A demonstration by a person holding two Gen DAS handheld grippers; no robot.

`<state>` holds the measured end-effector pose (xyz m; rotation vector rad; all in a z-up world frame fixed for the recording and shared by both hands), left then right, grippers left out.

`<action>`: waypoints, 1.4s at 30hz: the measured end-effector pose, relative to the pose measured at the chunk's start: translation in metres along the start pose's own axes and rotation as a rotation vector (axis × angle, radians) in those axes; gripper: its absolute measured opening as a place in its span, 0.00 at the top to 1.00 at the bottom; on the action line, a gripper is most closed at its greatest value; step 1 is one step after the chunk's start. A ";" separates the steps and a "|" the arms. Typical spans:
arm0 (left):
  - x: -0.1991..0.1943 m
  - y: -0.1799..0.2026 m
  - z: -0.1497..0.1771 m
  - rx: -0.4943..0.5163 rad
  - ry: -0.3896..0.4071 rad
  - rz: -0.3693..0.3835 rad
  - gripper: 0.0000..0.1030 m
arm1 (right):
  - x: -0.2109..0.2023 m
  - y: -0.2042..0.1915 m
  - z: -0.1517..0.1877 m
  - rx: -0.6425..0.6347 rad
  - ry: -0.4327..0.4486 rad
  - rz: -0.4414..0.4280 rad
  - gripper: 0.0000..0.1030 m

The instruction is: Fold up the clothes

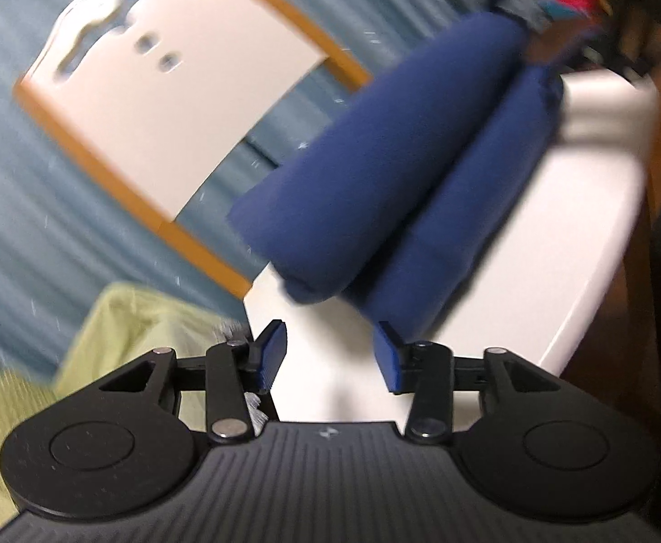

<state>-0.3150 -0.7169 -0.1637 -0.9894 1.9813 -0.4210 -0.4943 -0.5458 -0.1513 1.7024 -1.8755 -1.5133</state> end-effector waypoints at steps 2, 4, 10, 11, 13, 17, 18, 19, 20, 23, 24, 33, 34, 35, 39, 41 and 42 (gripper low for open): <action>-0.009 -0.019 -0.010 -0.129 0.018 0.006 0.52 | -0.008 0.008 0.000 0.065 0.013 -0.021 0.44; -0.020 -0.037 -0.030 -0.250 0.068 0.022 0.52 | -0.020 0.021 0.000 0.208 0.049 -0.075 0.44; -0.021 -0.048 -0.068 -0.360 0.127 0.078 0.52 | -0.027 0.071 -0.009 0.669 0.168 -0.205 0.46; -0.019 -0.048 -0.067 -0.364 0.117 0.082 0.52 | -0.020 0.075 -0.010 0.715 0.166 -0.214 0.46; -0.002 -0.040 -0.062 -0.366 0.038 0.112 0.51 | -0.004 0.078 -0.011 0.775 0.148 -0.224 0.46; 0.022 -0.017 -0.042 -0.375 -0.108 0.173 0.52 | 0.026 0.060 -0.002 0.823 0.032 -0.307 0.48; 0.029 -0.006 -0.034 -0.347 -0.163 0.180 0.56 | 0.029 0.055 -0.001 0.807 0.016 -0.313 0.47; 0.033 0.000 -0.028 -0.334 -0.193 0.183 0.57 | 0.031 0.050 0.000 0.784 0.000 -0.313 0.47; 0.032 0.001 -0.025 -0.347 -0.193 0.181 0.57 | 0.033 0.048 0.001 0.762 -0.007 -0.304 0.47; 0.021 -0.004 -0.020 -0.407 -0.175 0.160 0.57 | 0.026 0.057 0.002 0.796 0.017 -0.313 0.47; 0.014 -0.008 -0.021 -0.425 -0.163 0.150 0.57 | 0.022 0.061 0.002 0.809 0.029 -0.313 0.48; -0.037 -0.014 -0.034 -0.539 -0.122 0.107 0.25 | -0.029 0.060 0.037 0.897 0.050 -0.303 0.12; -0.039 -0.013 -0.033 -0.547 -0.124 0.110 0.22 | -0.031 0.058 0.039 0.897 0.047 -0.304 0.11; -0.041 -0.010 -0.032 -0.560 -0.131 0.114 0.22 | -0.037 0.055 0.044 0.902 0.033 -0.303 0.10; -0.048 0.006 -0.030 -0.616 -0.166 0.135 0.00 | -0.053 0.049 0.060 0.950 -0.014 -0.285 0.01; -0.050 0.010 -0.030 -0.622 -0.177 0.128 0.01 | -0.058 0.043 0.061 0.953 -0.039 -0.282 0.01; -0.051 0.012 -0.030 -0.622 -0.182 0.122 0.01 | -0.060 0.040 0.062 0.952 -0.050 -0.285 0.01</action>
Point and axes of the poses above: each gripper's, at about its wrist camera, not at the fingertips, and x roughly the way its jaws point, y to its right, z to its underside, the point moved 6 cm from there along x, roughly the way its jaws point, and after that the axes turned 7 degrees about -y, right-handed, at the moved point
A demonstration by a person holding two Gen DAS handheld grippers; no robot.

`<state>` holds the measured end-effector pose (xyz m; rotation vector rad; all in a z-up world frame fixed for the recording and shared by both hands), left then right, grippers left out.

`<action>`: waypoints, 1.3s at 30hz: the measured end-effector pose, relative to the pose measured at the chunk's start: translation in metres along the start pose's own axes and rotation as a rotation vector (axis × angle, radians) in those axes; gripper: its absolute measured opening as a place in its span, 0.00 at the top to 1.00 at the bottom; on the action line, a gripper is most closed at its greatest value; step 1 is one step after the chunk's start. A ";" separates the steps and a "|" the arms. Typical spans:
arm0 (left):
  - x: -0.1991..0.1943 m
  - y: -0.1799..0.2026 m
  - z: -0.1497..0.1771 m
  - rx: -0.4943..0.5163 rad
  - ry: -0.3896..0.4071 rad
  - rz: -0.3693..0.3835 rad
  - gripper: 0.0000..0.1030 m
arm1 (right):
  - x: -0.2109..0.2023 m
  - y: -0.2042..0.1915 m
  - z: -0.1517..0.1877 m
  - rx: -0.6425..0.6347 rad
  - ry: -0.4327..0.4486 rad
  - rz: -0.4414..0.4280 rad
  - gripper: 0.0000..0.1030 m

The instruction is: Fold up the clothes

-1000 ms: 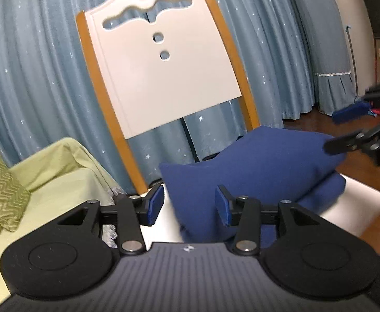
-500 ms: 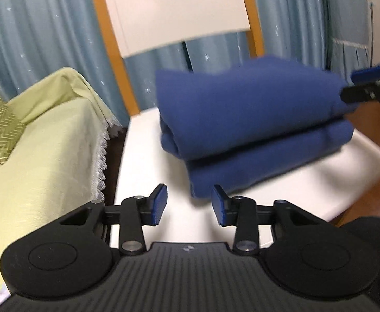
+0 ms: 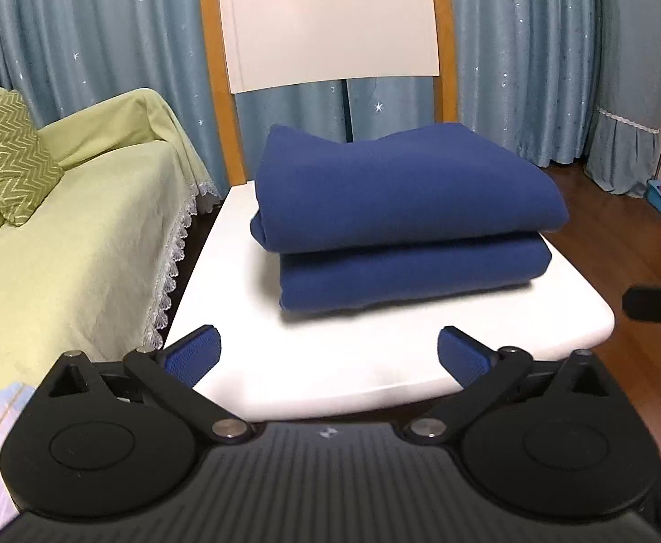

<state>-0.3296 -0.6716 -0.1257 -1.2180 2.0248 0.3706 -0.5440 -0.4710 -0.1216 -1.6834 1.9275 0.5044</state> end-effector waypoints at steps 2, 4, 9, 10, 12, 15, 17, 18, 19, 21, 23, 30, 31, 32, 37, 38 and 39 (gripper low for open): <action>-0.002 0.002 0.000 -0.011 -0.010 -0.014 0.01 | -0.002 -0.003 0.004 -0.007 -0.008 -0.003 0.01; -0.003 0.003 -0.002 -0.024 -0.016 -0.026 0.01 | -0.002 -0.007 0.005 -0.018 -0.017 0.001 0.01; -0.012 0.007 -0.004 -0.016 -0.010 -0.051 0.01 | -0.006 -0.010 0.005 -0.033 -0.018 -0.003 0.01; -0.013 0.007 -0.004 -0.024 -0.007 -0.043 0.01 | -0.007 -0.011 0.004 -0.034 -0.017 -0.002 0.01; -0.016 0.007 -0.005 -0.054 -0.003 -0.019 0.01 | -0.009 -0.012 0.003 -0.035 -0.014 0.001 0.01; -0.019 0.006 -0.006 -0.085 0.004 0.010 0.01 | -0.011 -0.013 0.002 -0.036 -0.015 -0.001 0.01; -0.020 0.007 -0.007 -0.093 0.006 0.015 0.01 | -0.012 -0.014 0.002 -0.038 -0.015 -0.002 0.01; -0.020 0.007 -0.008 -0.098 0.007 0.017 0.01 | -0.012 -0.014 0.002 -0.041 -0.015 -0.002 0.01; -0.020 0.008 -0.009 -0.099 0.007 0.018 0.01 | -0.013 -0.014 0.002 -0.043 -0.014 -0.002 0.01; -0.020 0.006 -0.012 -0.096 0.011 0.014 0.01 | -0.013 -0.014 0.001 -0.052 -0.012 0.000 0.01; -0.019 0.006 -0.013 -0.099 0.010 0.027 0.01 | -0.013 -0.014 0.001 -0.056 -0.011 -0.003 0.01; -0.013 0.010 -0.014 -0.089 0.003 0.046 0.00 | -0.013 -0.012 -0.001 -0.056 -0.008 0.000 0.01; -0.013 0.010 -0.014 -0.091 0.001 0.051 0.00 | -0.013 -0.012 -0.001 -0.056 -0.008 0.000 0.01; -0.012 0.010 -0.014 -0.093 -0.001 0.056 0.00 | -0.013 -0.013 -0.002 -0.055 -0.010 0.001 0.01; -0.012 0.008 -0.013 -0.086 -0.009 0.052 0.00 | -0.010 -0.014 -0.003 -0.051 -0.021 0.013 0.01; -0.011 0.008 -0.012 -0.082 -0.013 0.047 0.00 | -0.010 -0.014 -0.004 -0.048 -0.020 0.015 0.01; -0.010 0.008 -0.011 -0.078 -0.019 0.044 0.00 | -0.010 -0.015 -0.004 -0.045 -0.020 0.015 0.01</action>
Point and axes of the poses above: each gripper's, at about its wrist camera, not at the fingertips, and x roughly the way its jaws point, y to its right, z to its underside, the point moved 6 cm from there along x, roughly the way its jaws point, and after that the axes turned 7 degrees about -y, right-handed, at the moved point
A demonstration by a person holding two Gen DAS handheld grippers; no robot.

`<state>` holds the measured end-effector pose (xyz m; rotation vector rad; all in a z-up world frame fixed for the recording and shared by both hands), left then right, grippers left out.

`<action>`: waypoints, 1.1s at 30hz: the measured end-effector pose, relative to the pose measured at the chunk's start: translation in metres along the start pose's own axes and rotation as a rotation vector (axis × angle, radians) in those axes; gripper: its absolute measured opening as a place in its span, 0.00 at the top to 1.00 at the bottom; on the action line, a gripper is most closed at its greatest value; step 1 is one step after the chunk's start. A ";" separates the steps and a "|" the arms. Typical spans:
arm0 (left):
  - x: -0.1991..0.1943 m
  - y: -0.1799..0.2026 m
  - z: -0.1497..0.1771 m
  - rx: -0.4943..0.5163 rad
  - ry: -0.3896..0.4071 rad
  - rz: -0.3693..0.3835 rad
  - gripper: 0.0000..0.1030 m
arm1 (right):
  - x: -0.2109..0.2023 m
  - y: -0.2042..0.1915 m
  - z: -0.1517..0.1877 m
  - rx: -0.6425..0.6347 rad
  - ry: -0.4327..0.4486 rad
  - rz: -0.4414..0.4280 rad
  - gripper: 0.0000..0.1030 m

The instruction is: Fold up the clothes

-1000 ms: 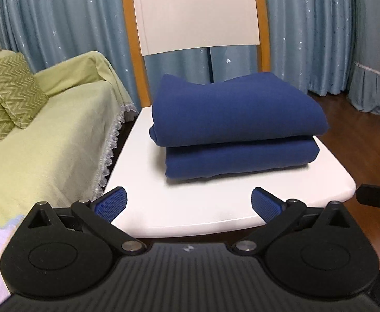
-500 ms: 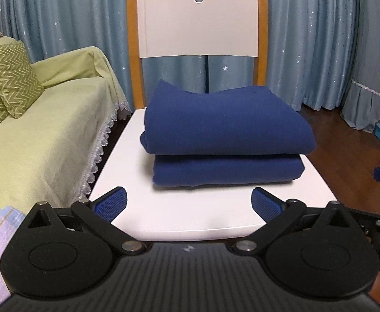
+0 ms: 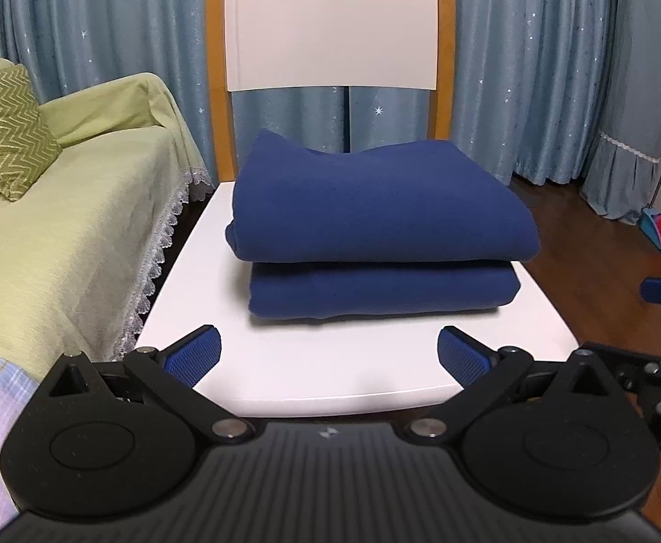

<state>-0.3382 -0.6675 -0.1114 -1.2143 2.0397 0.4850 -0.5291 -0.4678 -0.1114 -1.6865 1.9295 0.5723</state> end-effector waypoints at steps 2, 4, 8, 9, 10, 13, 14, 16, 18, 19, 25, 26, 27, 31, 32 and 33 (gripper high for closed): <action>0.001 0.000 0.001 0.006 -0.008 -0.002 0.00 | 0.000 0.000 0.000 0.005 0.000 0.000 0.01; 0.001 0.000 0.003 0.010 -0.013 -0.004 0.00 | 0.001 0.000 0.000 0.010 -0.001 -0.002 0.01; -0.003 0.001 0.006 0.014 -0.008 -0.003 0.00 | 0.004 0.001 0.001 0.015 -0.008 -0.007 0.01; -0.003 0.002 0.006 0.017 -0.009 -0.002 0.00 | 0.004 0.001 0.002 0.015 -0.009 -0.008 0.01; -0.003 0.002 0.007 0.018 -0.011 -0.001 0.00 | 0.004 0.002 0.001 0.016 -0.010 -0.009 0.01; -0.003 0.002 0.007 0.017 -0.012 -0.005 0.00 | 0.004 0.002 0.001 0.020 -0.007 -0.012 0.01; -0.003 0.002 0.007 0.016 -0.010 -0.004 0.00 | 0.004 0.002 0.000 0.019 -0.006 -0.011 0.01; -0.003 0.001 0.007 0.012 -0.007 0.004 0.00 | 0.003 0.002 0.000 0.017 -0.005 -0.011 0.01; -0.003 0.002 0.007 0.019 -0.001 -0.001 0.00 | 0.003 0.001 0.000 0.013 -0.005 -0.006 0.01; -0.003 0.002 0.008 0.020 -0.001 -0.002 0.00 | 0.004 0.001 0.000 0.012 -0.006 -0.004 0.01; 0.000 0.001 0.005 0.008 -0.001 0.005 0.00 | 0.004 0.000 -0.003 0.012 0.000 -0.001 0.01; 0.000 0.001 0.005 0.008 0.000 0.006 0.00 | 0.004 0.000 -0.003 0.012 0.000 0.000 0.01; 0.000 0.001 0.004 0.008 0.002 0.008 0.00 | 0.004 0.000 -0.004 0.013 -0.001 -0.001 0.01; 0.001 0.002 0.001 0.007 0.004 0.018 0.00 | 0.005 -0.001 -0.004 0.014 -0.003 0.000 0.01; 0.002 0.002 0.001 0.007 0.004 0.019 0.00 | 0.006 -0.001 -0.004 0.014 -0.003 0.000 0.01; 0.002 0.003 0.000 0.008 0.004 0.021 0.00 | 0.003 -0.001 -0.004 0.013 -0.002 -0.001 0.01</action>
Point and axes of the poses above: each gripper's, at about its wrist camera, not at the fingertips, and x roughly the way its jaws point, y to its right, z to its underside, the point moved 6 cm from there along x, roughly the way its jaws point, and after that the axes turned 7 degrees about -y, right-handed, at the moved point
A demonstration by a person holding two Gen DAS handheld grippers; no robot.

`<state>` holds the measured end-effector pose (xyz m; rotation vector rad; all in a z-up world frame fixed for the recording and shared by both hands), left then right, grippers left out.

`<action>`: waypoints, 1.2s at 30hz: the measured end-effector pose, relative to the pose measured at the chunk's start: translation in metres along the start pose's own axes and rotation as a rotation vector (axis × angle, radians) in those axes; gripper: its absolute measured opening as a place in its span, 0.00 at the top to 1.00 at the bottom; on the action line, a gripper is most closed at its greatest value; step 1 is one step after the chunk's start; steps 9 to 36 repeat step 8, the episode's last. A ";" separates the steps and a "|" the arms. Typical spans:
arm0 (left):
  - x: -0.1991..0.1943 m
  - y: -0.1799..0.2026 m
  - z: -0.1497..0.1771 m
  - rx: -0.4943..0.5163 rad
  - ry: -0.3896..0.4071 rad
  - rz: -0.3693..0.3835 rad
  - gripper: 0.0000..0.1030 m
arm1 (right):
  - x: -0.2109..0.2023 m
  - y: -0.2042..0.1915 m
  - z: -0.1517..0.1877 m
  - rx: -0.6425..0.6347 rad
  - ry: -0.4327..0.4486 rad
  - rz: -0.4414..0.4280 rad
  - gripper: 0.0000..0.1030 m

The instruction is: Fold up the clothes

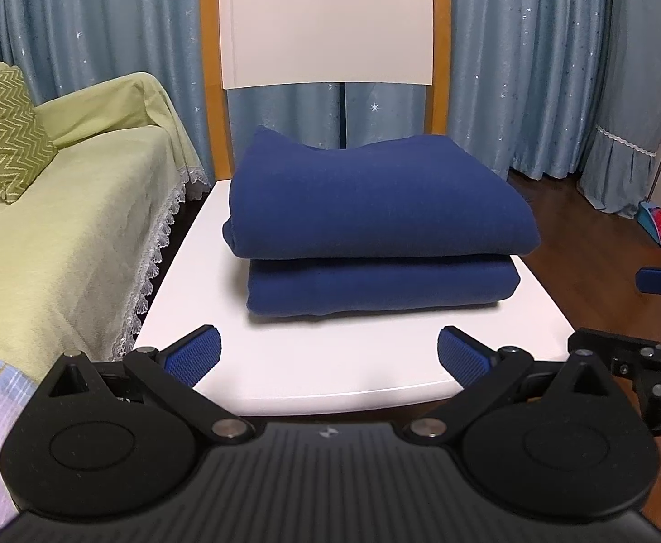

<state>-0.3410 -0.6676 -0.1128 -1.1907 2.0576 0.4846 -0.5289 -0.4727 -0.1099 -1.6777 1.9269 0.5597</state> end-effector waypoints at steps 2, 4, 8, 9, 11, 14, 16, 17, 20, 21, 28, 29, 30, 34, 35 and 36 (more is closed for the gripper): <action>0.001 0.001 -0.001 0.009 -0.004 0.000 0.00 | -0.002 0.000 0.000 0.000 0.001 0.000 0.01; 0.002 0.003 -0.001 0.018 -0.005 -0.003 0.00 | -0.003 0.000 -0.001 0.001 0.001 0.002 0.01; 0.002 0.005 -0.003 0.021 0.005 -0.003 0.00 | -0.005 0.000 -0.002 0.003 -0.001 0.004 0.01; 0.002 0.005 -0.003 0.021 0.005 -0.003 0.00 | -0.005 0.000 -0.002 0.003 -0.001 0.004 0.01; 0.002 0.005 -0.003 0.021 0.005 -0.003 0.00 | -0.005 0.000 -0.002 0.003 -0.001 0.004 0.01; 0.002 0.005 -0.003 0.021 0.005 -0.003 0.00 | -0.005 0.000 -0.002 0.003 -0.001 0.004 0.01; 0.002 0.005 -0.003 0.021 0.005 -0.003 0.00 | -0.005 0.000 -0.002 0.003 -0.001 0.004 0.01; 0.002 0.005 -0.003 0.021 0.005 -0.003 0.00 | -0.005 0.000 -0.002 0.003 -0.001 0.004 0.01; 0.002 0.005 -0.003 0.021 0.005 -0.003 0.00 | -0.005 0.000 -0.002 0.003 -0.001 0.004 0.01; 0.002 0.005 -0.003 0.021 0.005 -0.003 0.00 | -0.005 0.000 -0.002 0.003 -0.001 0.004 0.01; 0.002 0.005 -0.003 0.021 0.005 -0.003 0.00 | -0.005 0.000 -0.002 0.003 -0.001 0.004 0.01; 0.002 0.005 -0.003 0.021 0.005 -0.003 0.00 | -0.005 0.000 -0.002 0.003 -0.001 0.004 0.01; 0.002 0.005 -0.003 0.021 0.005 -0.003 0.00 | -0.005 0.000 -0.002 0.003 -0.001 0.004 0.01; 0.002 0.005 -0.003 0.021 0.005 -0.003 0.00 | -0.005 0.000 -0.002 0.003 -0.001 0.004 0.01; 0.002 0.005 -0.003 0.021 0.005 -0.003 0.00 | -0.005 0.000 -0.002 0.003 -0.001 0.004 0.01; 0.002 0.005 -0.003 0.021 0.005 -0.003 0.00 | -0.005 0.000 -0.002 0.003 -0.001 0.004 0.01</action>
Point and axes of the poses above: each gripper's, at about its wrist camera, not at the fingertips, and x roughly the way its jaws point, y to its right, z to its underside, the point moved 6 cm from there along x, roughly the way its jaws point, and after that the axes turned 7 degrees about -y, right-handed, at the moved point
